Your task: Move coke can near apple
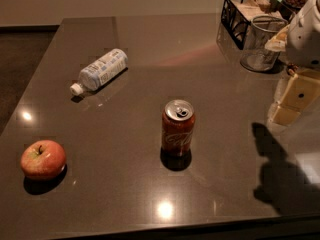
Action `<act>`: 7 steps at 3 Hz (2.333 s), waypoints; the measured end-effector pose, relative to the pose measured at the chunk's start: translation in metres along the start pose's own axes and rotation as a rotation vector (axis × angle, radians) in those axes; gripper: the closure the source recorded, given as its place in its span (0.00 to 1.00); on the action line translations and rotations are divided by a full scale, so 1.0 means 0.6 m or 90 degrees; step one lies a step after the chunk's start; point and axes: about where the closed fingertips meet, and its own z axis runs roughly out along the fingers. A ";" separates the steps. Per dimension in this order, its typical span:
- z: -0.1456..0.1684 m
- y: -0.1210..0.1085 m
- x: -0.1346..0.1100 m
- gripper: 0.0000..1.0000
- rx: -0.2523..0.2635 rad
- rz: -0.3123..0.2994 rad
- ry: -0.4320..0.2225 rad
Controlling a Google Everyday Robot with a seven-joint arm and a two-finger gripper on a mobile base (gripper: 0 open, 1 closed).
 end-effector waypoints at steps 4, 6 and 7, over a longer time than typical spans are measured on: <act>0.056 0.038 -0.082 0.00 -0.065 -0.026 -0.078; 0.102 0.112 -0.146 0.00 -0.138 -0.043 -0.200; 0.121 0.119 -0.171 0.00 -0.163 -0.038 -0.249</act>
Offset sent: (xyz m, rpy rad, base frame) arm 0.0148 0.0342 -0.0074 -0.0115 0.0211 0.0639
